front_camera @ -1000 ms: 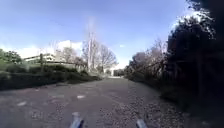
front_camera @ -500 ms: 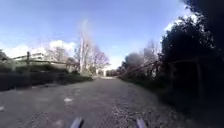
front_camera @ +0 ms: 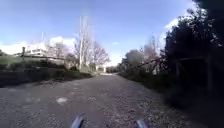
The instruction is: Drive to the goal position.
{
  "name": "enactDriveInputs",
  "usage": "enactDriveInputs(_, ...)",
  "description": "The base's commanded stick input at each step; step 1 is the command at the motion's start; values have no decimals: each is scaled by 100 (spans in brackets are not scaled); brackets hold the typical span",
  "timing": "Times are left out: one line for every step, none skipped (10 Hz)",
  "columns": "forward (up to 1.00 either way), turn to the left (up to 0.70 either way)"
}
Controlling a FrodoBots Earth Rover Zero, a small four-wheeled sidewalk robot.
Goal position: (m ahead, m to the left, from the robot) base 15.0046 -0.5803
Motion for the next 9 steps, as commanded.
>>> enactDriveInputs(50, 0)
enactDriveInputs(50, 0)
enactDriveInputs(50, 0)
enactDriveInputs(50, 0)
enactDriveInputs(50, 0)
enactDriveInputs(50, 0)
enactDriveInputs(50, 0)
enactDriveInputs(50, 0)
enactDriveInputs(50, 0)
